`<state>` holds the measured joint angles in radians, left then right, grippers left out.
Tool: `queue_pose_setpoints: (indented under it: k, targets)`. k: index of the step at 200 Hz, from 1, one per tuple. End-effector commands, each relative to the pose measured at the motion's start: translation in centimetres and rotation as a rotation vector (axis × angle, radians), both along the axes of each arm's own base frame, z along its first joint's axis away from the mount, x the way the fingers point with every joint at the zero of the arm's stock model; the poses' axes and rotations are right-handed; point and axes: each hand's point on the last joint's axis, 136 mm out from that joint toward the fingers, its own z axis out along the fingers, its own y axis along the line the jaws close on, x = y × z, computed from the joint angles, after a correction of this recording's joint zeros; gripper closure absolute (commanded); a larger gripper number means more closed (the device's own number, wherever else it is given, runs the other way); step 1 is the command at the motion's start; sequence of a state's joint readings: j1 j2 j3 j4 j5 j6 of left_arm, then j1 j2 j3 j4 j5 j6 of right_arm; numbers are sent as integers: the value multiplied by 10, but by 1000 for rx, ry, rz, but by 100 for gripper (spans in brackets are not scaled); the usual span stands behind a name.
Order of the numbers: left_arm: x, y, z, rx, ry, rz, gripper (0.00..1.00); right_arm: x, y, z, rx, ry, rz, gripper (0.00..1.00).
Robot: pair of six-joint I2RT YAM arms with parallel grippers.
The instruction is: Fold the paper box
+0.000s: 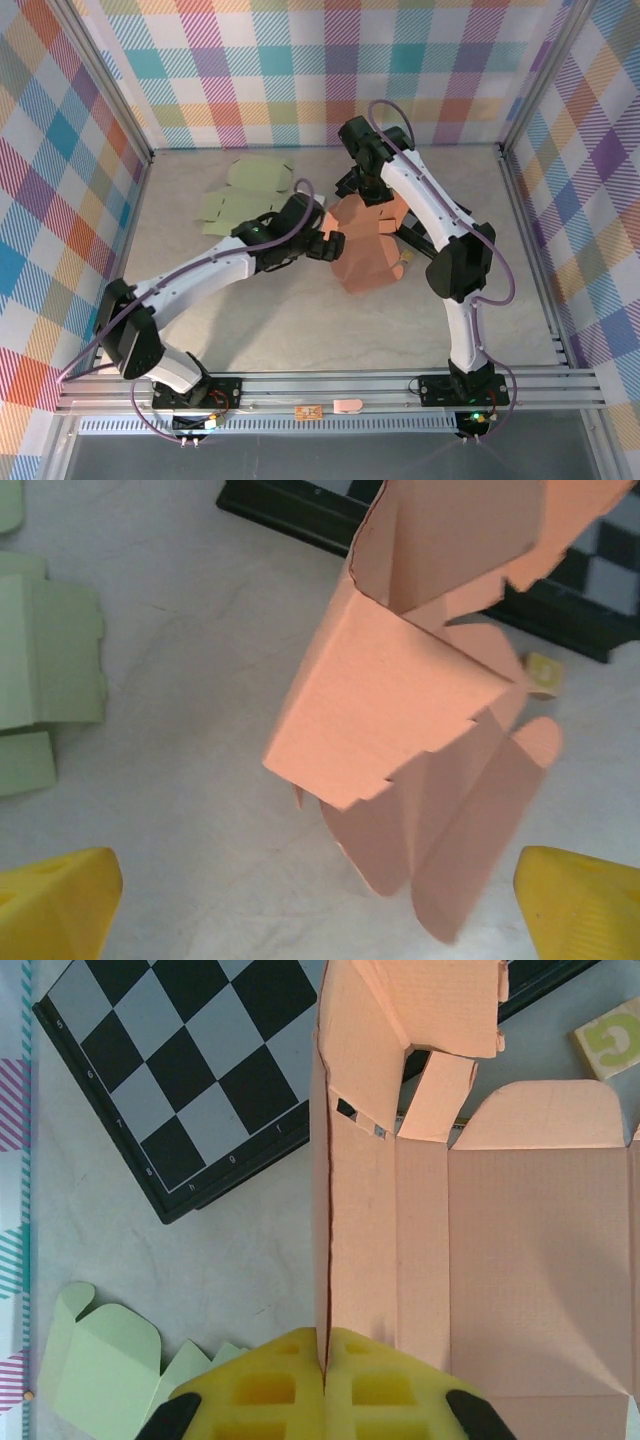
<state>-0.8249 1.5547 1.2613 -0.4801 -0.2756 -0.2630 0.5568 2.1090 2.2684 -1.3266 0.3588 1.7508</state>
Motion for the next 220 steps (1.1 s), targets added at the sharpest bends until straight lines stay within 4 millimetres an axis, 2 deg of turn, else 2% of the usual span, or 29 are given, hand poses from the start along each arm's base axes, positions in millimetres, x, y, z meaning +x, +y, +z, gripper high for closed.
queue_pose_setpoints:
  k: [1, 22, 34, 50, 70, 98, 111, 125, 136, 155, 165, 184, 202, 220]
  targets:
    - [24, 9, 8, 116, -134, 85, 0, -6, 1, 2, 19, 21, -12, 100]
    - [32, 9, 2, 169, -154, 112, 0, -7, 3, 0, 25, 31, -10, 100]
    - [35, 9, 1, 187, -154, 130, 7, -7, 3, -2, 29, 41, -8, 100]
    - [37, 5, 0, 206, -137, 119, 30, -7, 5, -4, 40, 45, -3, 100]
    - [37, 4, -3, 211, -125, 110, 49, -6, 9, -5, 67, 39, 3, 100]
    - [32, 12, -4, 211, -130, 117, 78, -3, 15, -4, 108, 18, 20, 100]
    - [30, 17, -4, 214, -129, 117, 100, -1, 20, -2, 129, 2, 48, 100]
    - [29, 27, -5, 216, -117, 125, 100, 2, 27, 3, 155, -25, 96, 99]
    - [30, 35, -6, 194, -96, 123, 100, 4, 33, 11, 172, -66, 168, 83]
    - [32, 56, -11, 141, -41, 135, 100, 4, 38, 31, 189, -153, 290, 65]
    - [35, 69, -14, 106, -10, 148, 100, -2, 40, 34, 210, -187, 336, 56]
    - [37, 80, -22, 30, 37, 118, 100, -7, 51, 36, 315, -296, 391, 42]
    - [38, 90, -30, 32, 62, 107, 100, -12, 62, 29, 430, -357, 386, 28]
    - [36, 100, -40, 34, 96, 108, 100, -11, 69, 24, 478, -384, 378, 21]
